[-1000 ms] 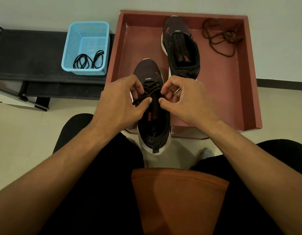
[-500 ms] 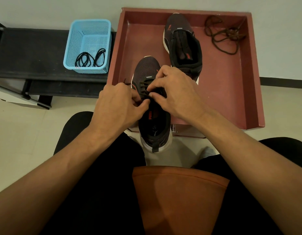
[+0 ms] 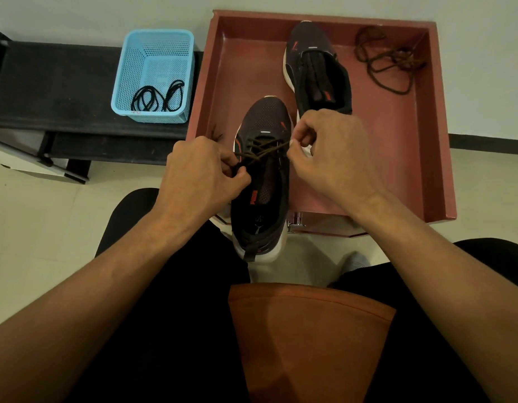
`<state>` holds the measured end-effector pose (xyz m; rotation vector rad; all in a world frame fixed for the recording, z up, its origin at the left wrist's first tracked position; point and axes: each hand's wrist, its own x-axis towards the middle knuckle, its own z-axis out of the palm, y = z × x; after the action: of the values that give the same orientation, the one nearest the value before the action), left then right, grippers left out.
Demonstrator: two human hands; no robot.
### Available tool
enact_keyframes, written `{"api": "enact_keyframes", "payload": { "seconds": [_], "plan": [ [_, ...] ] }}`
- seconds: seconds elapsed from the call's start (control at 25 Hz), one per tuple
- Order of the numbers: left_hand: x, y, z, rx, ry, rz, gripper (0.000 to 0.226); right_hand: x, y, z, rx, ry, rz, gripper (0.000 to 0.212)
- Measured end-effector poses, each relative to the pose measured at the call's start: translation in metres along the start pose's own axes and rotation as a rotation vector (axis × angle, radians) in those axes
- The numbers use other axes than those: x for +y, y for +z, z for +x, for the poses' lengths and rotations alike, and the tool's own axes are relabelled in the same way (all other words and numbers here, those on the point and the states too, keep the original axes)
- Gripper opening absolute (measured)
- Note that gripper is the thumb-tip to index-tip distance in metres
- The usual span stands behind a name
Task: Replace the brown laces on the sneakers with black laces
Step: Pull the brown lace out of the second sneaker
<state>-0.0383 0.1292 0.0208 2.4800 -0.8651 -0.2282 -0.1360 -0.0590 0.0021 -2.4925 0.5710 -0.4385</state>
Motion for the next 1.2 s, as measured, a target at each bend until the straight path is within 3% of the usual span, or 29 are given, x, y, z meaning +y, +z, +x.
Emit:
{"api": "enact_keyframes", "payload": {
  "seconds": [0.12, 0.32, 0.52, 0.76, 0.84, 0.96, 1.04, 1.2],
  "plan": [
    [-0.003, 0.000, 0.003, -0.010, -0.015, -0.023, 0.017, -0.009, -0.002, -0.002, -0.048, -0.121, -0.100, 0.020],
    [-0.006, 0.001, 0.005, -0.041, -0.016, -0.045, 0.011, -0.022, 0.003, 0.001, -0.185, -0.269, -0.214, 0.022],
    [-0.007, 0.001, 0.008, -0.070, -0.087, -0.066, 0.011, -0.015, -0.003, 0.001, -0.124, -0.227, -0.170, 0.017],
    [-0.012, 0.000, 0.011, -0.125, -0.170, -0.142, 0.013, 0.009, -0.043, 0.000, -0.094, 0.039, -0.333, 0.014],
    [-0.011, 0.000, 0.011, -0.121, -0.179, -0.147, 0.011, 0.007, -0.043, -0.007, -0.120, -0.014, -0.343, 0.007],
    [-0.010, 0.000, 0.012, -0.121, -0.182, -0.147, 0.010, -0.009, -0.028, -0.006, -0.110, -0.159, -0.217, 0.024],
    [-0.010, 0.000, 0.012, -0.120, -0.182, -0.137, 0.010, -0.018, -0.016, 0.002, -0.175, -0.181, -0.107, 0.024],
    [-0.009, 0.000, 0.012, -0.132, -0.174, -0.127, 0.011, -0.025, 0.002, 0.009, -0.284, -0.204, -0.150, 0.024]
  ]
}}
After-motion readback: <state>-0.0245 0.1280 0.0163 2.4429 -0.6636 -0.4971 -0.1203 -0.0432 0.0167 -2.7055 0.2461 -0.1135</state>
